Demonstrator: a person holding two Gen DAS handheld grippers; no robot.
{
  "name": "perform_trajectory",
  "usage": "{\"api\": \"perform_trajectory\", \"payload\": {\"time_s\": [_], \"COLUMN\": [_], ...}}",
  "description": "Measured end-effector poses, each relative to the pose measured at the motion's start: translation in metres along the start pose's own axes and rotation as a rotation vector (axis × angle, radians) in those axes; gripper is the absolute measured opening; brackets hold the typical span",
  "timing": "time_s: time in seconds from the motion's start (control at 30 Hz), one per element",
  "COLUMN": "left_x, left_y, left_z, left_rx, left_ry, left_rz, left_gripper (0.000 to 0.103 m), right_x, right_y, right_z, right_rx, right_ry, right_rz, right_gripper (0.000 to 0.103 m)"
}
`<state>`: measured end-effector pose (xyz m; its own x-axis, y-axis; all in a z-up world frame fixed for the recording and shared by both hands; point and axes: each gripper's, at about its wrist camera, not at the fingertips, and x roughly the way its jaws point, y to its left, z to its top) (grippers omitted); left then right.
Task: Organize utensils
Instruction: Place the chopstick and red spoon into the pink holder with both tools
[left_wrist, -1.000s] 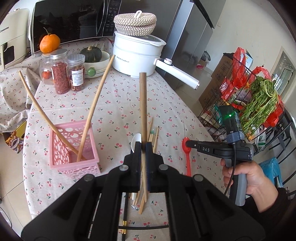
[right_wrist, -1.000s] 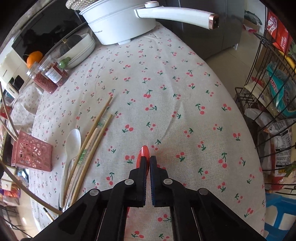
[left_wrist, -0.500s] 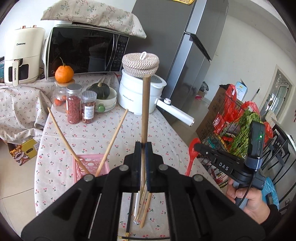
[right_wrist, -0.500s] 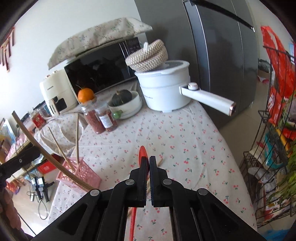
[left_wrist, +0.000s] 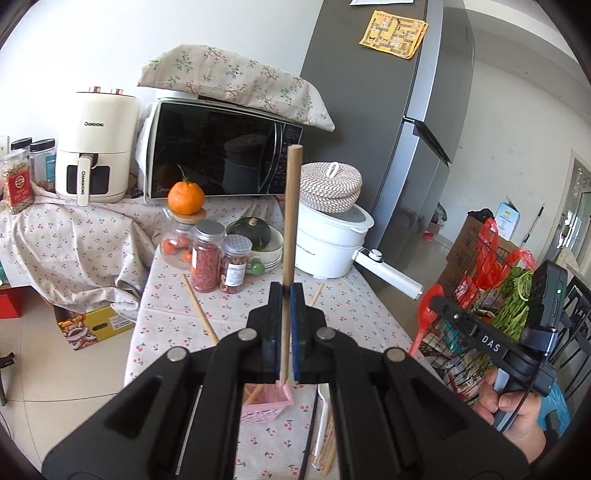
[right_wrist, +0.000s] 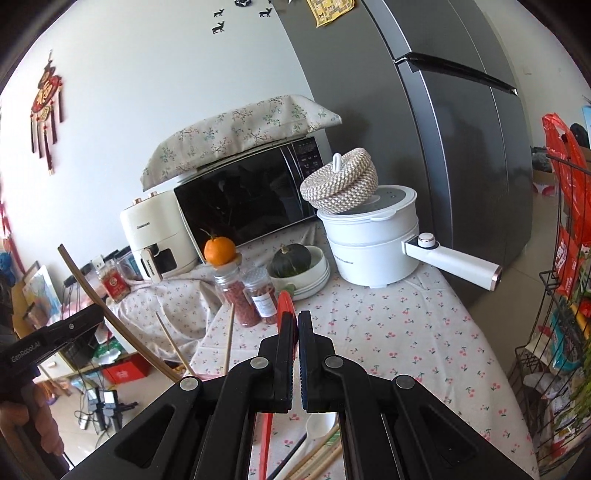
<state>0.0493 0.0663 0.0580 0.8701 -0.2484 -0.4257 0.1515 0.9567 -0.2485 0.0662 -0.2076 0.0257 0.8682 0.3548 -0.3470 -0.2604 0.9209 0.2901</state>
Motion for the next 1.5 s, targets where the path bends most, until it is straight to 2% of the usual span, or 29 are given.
{"api": "perform_trajectory", "payload": {"time_s": [0.27,0.67,0.8,0.87,0.93,1.0,1.1,1.3,1.5], "left_x": [0.031,0.050,0.067,0.072,0.070,0.063,0.049,0.032,0.031], "left_y": [0.017,0.026,0.027,0.028,0.028,0.029,0.031,0.039,0.057], "left_z": [-0.013,-0.008,-0.012,-0.017,-0.018,-0.017,-0.016,-0.024,-0.038], "left_rx": [0.007,-0.063,-0.055,-0.048,-0.051,-0.058,-0.072,-0.068,-0.053], "left_ry": [0.065,0.041,0.111,0.141,0.153,0.142,0.128,0.151,0.217], "left_rz": [0.077,0.070,0.067,0.088,0.091,0.085,0.081,0.081,0.118], "left_gripper": [0.005,0.005,0.005,0.006,0.013,0.031,0.049,0.061,0.062], "right_x": [0.018,0.030,0.033,0.034,0.036,0.036,0.034,0.036,0.051], "right_y": [0.021,0.040,0.043,0.043,0.044,0.046,0.050,0.064,0.085], "right_z": [0.000,-0.004,-0.006,-0.007,-0.007,-0.006,-0.003,0.001,-0.002], "right_rx": [0.008,0.018,0.013,0.009,0.011,0.018,0.037,0.061,0.047], "right_ry": [0.008,0.015,0.018,0.018,0.015,0.005,-0.026,-0.094,-0.146], "right_rz": [0.034,0.058,0.054,0.049,0.044,0.043,0.043,0.028,-0.009], "right_gripper": [0.003,0.003,0.003,0.003,0.003,0.003,0.003,0.003,0.003]}}
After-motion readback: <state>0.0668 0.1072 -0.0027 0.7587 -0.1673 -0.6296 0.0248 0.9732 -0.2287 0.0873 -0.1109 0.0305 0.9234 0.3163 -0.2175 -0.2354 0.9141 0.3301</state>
